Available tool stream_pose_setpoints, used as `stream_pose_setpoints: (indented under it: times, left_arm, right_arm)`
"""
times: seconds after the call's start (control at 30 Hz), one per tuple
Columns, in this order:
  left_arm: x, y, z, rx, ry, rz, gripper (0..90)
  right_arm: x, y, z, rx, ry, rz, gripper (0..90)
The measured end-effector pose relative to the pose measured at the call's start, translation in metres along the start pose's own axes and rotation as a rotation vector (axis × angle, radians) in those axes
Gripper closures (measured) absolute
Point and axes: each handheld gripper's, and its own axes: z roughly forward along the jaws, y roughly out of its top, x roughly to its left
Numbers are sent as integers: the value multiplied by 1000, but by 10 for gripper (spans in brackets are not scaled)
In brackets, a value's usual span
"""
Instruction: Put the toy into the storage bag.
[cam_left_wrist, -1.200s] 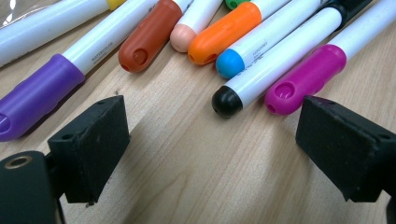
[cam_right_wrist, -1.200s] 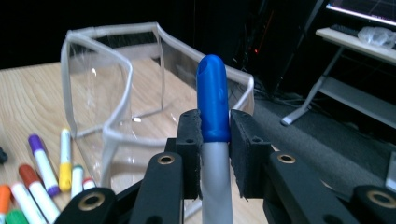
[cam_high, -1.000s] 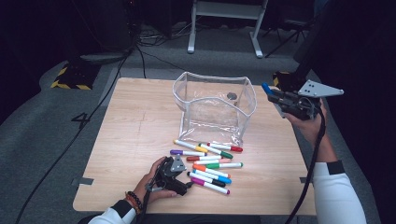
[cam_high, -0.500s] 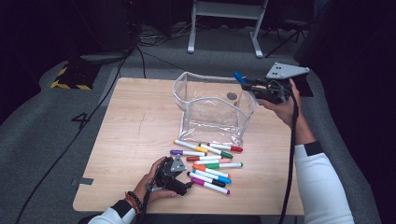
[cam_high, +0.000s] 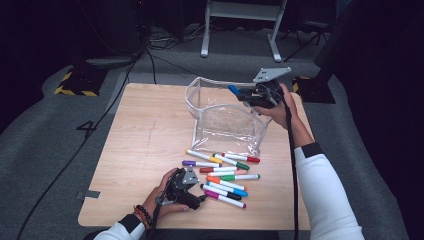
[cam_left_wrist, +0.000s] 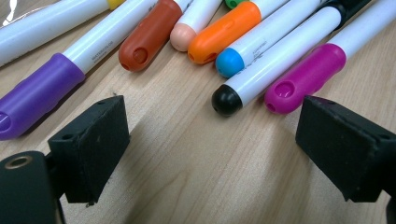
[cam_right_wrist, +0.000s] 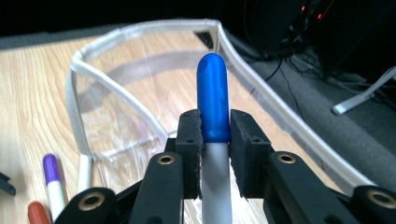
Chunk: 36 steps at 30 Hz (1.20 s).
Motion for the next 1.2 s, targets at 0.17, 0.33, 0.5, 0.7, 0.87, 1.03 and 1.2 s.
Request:
stream_pose_setpoints:
  times: [0.17, 0.33, 0.5, 0.7, 0.87, 1.03, 1.2]
  left_arm:
    - [0, 0, 0, -1, 0, 0, 100]
    - [0, 0, 0, 0, 0, -1, 100]
    - [0, 0, 0, -1, 0, 0, 100]
    - [0, 0, 0, 0, 0, 0, 101]
    - [0, 0, 0, 0, 0, -1, 101]
    - [0, 0, 0, -1, -2, 0, 101]
    - [0, 0, 0, -1, -3, 2, 101]
  right_arm:
    - [0, -2, 9, 59, 8, 6, 745]
    - [-3, -6, 15, 154, 10, 29, 745]
    - [-5, -10, 19, 249, 25, 45, 744]
    - [-2, -14, 26, 323, 94, 44, 742]
    - [6, -10, 29, 359, 119, 1, 729]
    - [6, -9, 28, 335, 62, 15, 609]
    - [3, -11, 14, 252, 18, 38, 560]
